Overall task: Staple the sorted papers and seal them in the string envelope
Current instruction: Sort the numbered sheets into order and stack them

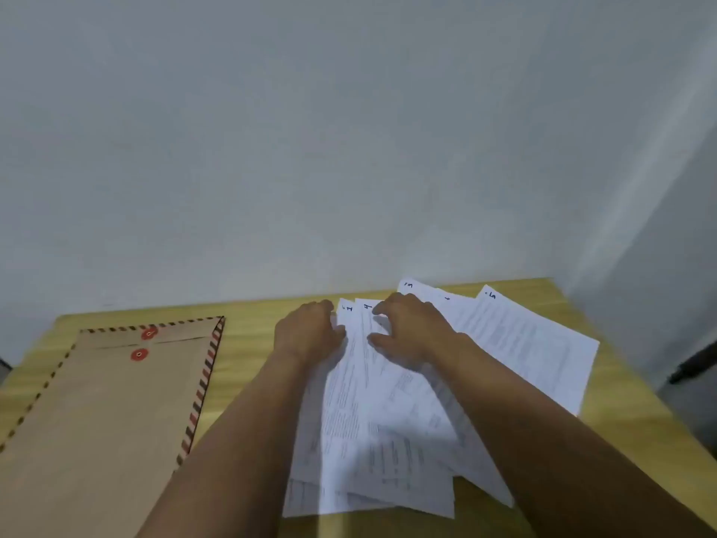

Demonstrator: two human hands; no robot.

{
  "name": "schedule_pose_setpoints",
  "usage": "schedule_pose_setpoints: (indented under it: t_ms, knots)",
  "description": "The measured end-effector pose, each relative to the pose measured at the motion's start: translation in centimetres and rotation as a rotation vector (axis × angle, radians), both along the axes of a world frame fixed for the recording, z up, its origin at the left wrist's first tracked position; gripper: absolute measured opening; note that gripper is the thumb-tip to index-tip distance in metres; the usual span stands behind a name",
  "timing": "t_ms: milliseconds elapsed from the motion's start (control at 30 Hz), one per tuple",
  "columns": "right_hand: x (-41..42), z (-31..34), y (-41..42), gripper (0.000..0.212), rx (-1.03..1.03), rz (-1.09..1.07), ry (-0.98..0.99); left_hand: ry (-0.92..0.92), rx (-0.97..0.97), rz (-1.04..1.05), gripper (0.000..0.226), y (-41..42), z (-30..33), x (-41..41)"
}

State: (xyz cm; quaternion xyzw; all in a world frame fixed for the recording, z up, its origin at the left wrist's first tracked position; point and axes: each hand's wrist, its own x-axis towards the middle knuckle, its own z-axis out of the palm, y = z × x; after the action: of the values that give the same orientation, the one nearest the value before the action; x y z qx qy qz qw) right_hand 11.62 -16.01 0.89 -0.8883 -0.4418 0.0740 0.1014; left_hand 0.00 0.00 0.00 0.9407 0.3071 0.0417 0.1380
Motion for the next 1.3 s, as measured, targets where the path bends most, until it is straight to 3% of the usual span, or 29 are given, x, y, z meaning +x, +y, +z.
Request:
schedule_pose_setpoints:
  t_ms: [300, 433, 500, 633, 767, 933, 1100, 1200, 1300]
  knots:
    - [0.0, -2.1, 0.3, 0.057, -0.079, 0.056, -0.084, -0.229, -0.305, 0.171, 0.046, 0.6, -1.7, 3.3]
    - [-0.1, -1.9, -0.1, 0.055, -0.142, 0.069, -0.087, -0.373, -0.411, 0.236, 0.011, 0.2, -1.7, 3.7]
    - [-0.4, -1.4, -0.4, 0.053, -0.163, 0.046, -0.044, -0.431, -0.427, 0.235, 0.006, -0.3, -0.6, 3.4]
    - [-0.8, 1.0, -1.5, 0.057, 0.076, -0.051, 0.122, -0.531, -0.453, 0.177, 0.013, -0.9, 3.0, 1.9]
    - [-1.7, 5.9, -1.2, 0.062, 0.390, -0.067, 0.158, -0.625, -0.413, 0.106, 0.009, -1.2, 7.6, -0.4]
    - [-4.4, 12.7, -0.3, 0.045, 0.590, -0.023, 0.146, -0.725, -0.411, 0.007, 0.010, -1.9, 13.8, -4.1]
    - [-7.3, 17.9, -0.1, 0.011, 0.717, 0.003, 0.175, -0.853, -0.371, -0.026, 0.011, -2.2, 19.5, -8.1]
    - [-8.8, 20.4, -0.2, 0.008, 0.845, 0.010, 0.294, -0.858, -0.338, -0.040, 0.007, -1.7, 21.8, -10.7]
    - [-10.4, 21.8, -0.2, 0.011, 0.930, 0.007, 0.401, -0.786, -0.312, -0.071, 0.022, -1.2, 22.9, -13.1]
